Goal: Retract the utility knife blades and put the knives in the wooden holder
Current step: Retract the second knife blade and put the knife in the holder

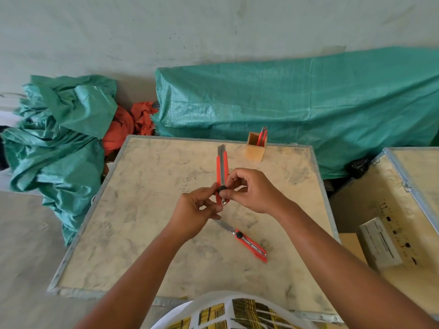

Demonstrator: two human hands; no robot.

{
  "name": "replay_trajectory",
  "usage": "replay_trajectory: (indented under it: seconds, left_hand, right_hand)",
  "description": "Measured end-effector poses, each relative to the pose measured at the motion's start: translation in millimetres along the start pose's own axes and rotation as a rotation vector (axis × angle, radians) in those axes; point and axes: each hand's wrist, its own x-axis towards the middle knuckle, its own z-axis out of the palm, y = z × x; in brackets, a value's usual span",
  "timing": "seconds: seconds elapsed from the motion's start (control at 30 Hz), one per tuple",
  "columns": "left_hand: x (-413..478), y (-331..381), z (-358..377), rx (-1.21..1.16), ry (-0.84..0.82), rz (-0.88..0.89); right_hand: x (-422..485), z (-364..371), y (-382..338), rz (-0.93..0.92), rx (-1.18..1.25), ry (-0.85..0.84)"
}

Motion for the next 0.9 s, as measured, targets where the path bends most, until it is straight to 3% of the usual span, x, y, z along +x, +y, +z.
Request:
replay_trajectory:
  seconds: [0.2,0.4,0.67,0.9]
  left_hand:
    - [11.3,1.5,-29.0,0.036,-0.024,0.034]
    - [24.3,-2.8,-34.7,0.085,-0.090,0.038]
    - [47.6,-3.2,-12.0,0.047,-0.137,0.007]
    - [95.4,-1.1,17.6,0.181,-0.203,0.052]
  right_hand:
    - [11.4,11.9,-10.6,-0.079,-0.005,0.025]
    - [11.2,19.1,-11.3,-0.024,0.002,0.135]
    - [8.4,6.1,9.7,0.008,0.046,0.269]
    - [28.3,-31.3,41.7,0.106,0.146,0.342]
